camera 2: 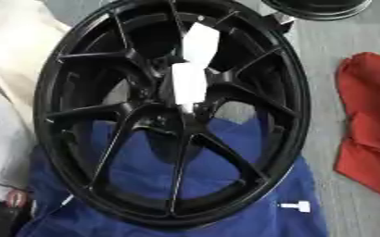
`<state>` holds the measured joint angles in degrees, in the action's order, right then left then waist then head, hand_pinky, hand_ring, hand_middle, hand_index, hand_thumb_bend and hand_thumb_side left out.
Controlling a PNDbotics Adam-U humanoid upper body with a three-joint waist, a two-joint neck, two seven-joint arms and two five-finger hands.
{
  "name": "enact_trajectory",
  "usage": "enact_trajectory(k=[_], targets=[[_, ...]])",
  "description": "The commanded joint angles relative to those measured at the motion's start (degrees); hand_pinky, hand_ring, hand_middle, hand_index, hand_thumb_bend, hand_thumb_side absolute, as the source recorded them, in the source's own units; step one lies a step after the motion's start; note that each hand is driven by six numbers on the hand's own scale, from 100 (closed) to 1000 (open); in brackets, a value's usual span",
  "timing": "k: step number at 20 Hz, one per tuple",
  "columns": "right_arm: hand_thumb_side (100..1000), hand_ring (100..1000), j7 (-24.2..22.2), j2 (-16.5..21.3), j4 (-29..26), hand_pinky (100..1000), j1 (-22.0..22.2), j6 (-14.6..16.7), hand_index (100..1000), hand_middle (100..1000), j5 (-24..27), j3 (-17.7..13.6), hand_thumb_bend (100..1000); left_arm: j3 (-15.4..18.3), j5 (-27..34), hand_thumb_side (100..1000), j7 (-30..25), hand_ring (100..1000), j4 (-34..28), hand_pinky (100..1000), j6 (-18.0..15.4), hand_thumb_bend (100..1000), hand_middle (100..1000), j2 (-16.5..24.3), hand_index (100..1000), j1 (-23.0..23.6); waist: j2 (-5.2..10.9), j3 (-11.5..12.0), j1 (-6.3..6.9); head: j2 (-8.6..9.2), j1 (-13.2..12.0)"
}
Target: Pull the pin out of the wheel hub.
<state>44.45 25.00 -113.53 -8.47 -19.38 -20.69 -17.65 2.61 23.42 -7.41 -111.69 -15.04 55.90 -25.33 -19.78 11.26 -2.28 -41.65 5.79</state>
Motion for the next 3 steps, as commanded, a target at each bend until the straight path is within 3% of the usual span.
enact_trajectory(k=[1, 3], targets=[[470, 697, 7.51, 1.54, -1.06, 745, -0.45, -7.27, 781, 753, 0.05, -0.01, 100, -1.24, 1.9, 671, -0.31, 663, -2.78, 825, -0.76, 100, 607, 0.79, 831, -1.02, 1.09, -0.2, 0.01, 0.58, -0.35], [470, 697, 7.51, 1.54, -1.06, 745, -0.55, -7.28, 781, 753, 0.13, 0.11, 100, -2.2, 1.86, 661, -2.14, 664, -2.88, 826, -1.99, 100, 608, 0.53, 831, -1.31, 1.0, -0.27, -0.05, 0.47, -0.53]])
